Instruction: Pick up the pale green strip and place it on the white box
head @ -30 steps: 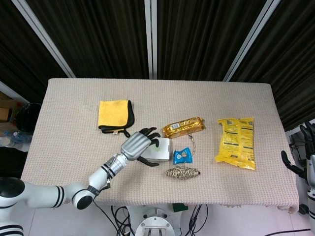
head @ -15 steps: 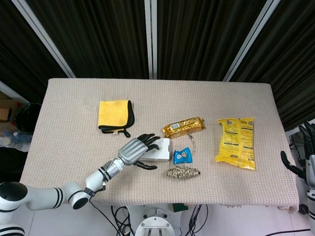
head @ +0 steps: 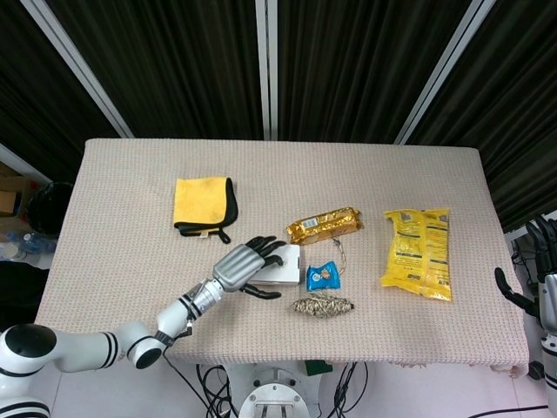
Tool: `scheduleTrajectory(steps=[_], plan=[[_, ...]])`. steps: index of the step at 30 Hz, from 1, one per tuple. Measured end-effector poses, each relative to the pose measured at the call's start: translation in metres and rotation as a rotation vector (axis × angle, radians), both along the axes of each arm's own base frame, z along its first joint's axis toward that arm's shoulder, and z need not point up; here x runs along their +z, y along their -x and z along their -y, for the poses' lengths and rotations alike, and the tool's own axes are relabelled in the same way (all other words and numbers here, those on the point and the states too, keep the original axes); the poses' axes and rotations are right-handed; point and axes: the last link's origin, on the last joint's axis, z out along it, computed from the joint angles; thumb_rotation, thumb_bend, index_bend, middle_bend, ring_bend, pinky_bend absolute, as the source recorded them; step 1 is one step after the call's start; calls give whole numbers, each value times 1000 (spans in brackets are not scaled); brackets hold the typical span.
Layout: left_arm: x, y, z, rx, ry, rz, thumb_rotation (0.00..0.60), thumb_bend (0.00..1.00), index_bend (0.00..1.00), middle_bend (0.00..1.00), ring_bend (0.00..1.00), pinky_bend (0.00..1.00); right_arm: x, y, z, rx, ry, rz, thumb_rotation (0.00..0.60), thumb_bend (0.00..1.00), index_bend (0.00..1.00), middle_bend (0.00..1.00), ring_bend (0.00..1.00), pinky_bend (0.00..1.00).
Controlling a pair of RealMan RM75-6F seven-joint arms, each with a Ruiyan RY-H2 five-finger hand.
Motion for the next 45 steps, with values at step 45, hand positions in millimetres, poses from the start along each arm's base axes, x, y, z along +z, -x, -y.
scheduleTrajectory(steps=[45], plan=[[-4,-7,-4,-20,-21,-25,0,0,320,65,0,121,-2,3,1,-8,-4,-2,600,323,0,0,0,0]])
